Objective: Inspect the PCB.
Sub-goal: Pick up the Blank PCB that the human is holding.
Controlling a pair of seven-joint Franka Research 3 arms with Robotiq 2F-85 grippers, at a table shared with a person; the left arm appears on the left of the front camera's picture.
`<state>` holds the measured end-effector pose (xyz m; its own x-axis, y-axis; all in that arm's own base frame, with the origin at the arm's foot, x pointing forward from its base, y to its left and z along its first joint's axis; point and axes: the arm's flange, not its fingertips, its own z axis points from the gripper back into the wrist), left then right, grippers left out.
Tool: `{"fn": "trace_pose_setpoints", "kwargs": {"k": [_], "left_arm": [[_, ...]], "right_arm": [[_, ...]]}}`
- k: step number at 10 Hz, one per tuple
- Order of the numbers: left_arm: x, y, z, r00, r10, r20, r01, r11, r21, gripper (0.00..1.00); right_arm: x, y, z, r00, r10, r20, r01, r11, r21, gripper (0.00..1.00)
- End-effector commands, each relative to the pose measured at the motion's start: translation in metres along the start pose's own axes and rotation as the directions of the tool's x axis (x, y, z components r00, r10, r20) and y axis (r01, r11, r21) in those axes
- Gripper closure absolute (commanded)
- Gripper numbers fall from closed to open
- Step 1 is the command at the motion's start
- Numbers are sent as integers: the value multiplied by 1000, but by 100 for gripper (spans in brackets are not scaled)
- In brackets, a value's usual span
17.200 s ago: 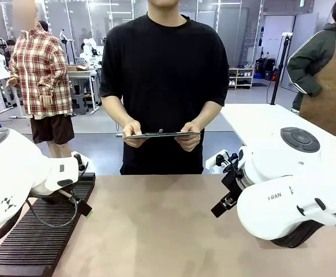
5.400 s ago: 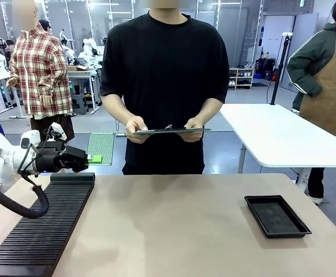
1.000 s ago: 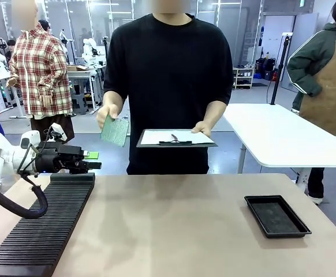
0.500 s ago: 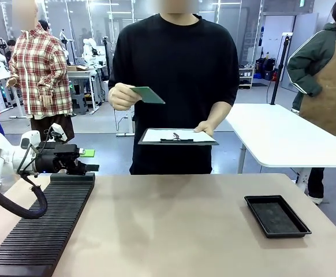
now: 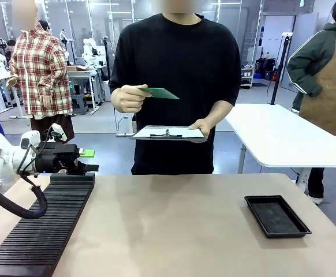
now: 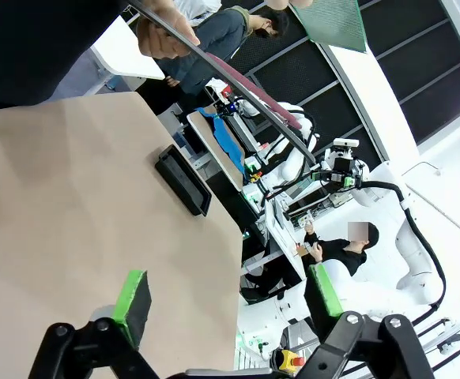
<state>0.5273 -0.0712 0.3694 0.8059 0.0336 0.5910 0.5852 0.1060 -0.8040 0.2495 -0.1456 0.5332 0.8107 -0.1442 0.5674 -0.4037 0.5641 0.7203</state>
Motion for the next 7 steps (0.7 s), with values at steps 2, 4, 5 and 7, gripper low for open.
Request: {"fn": "trace_pose_setpoints", "kwargs": {"k": [2, 4, 5, 7], "left_arm": [[0, 0, 0, 1000, 0, 0, 0, 1000, -1, 0], [0, 0, 0, 1000, 0, 0, 0, 1000, -1, 0], [0, 0, 0, 1000, 0, 0, 0, 1000, -1, 0], [7, -41, 16, 997, -28, -75, 31, 999, 40, 0]], "right_arm": [[0, -1, 0, 1000, 18, 6, -18, 1000, 11, 0], [0, -1, 0, 1000, 18, 6, -18, 1000, 11, 0], [0, -1, 0, 1000, 18, 6, -18, 1000, 11, 0], [0, -1, 0, 1000, 18, 6, -18, 1000, 11, 0]]}}
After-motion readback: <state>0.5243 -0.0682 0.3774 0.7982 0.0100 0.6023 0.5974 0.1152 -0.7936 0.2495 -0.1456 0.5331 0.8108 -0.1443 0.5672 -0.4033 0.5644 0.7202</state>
